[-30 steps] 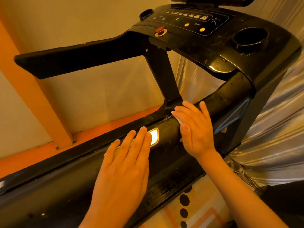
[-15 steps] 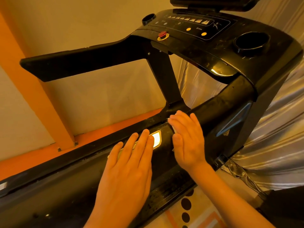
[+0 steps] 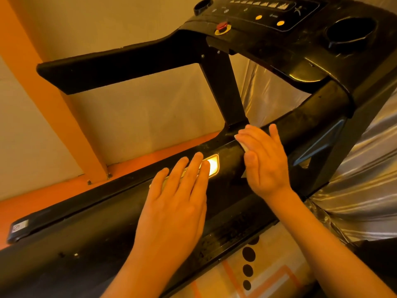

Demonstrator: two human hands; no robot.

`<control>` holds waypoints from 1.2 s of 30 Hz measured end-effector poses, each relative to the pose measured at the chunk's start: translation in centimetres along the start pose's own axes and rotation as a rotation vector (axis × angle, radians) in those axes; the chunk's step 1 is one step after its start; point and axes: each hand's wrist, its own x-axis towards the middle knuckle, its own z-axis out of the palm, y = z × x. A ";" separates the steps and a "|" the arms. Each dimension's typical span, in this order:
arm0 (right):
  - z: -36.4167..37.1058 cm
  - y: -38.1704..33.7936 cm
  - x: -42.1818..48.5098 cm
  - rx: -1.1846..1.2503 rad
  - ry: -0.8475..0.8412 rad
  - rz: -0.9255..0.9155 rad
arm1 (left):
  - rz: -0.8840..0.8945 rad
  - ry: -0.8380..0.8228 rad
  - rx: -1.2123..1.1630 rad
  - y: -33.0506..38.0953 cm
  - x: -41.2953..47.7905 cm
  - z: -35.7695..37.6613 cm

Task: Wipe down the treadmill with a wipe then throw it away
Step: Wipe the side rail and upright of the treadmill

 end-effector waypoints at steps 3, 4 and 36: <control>0.8 -1.0 -0.2 0.017 0.111 0.178 | -0.008 -0.004 0.004 0.0 0.1 0.1; 1.3 -1.9 -0.4 0.017 0.128 0.213 | -0.008 -0.009 0.011 0.1 0.1 0.1; 0.9 -3.5 0.0 0.016 0.058 0.193 | -0.003 0.001 0.020 0.1 0.2 0.3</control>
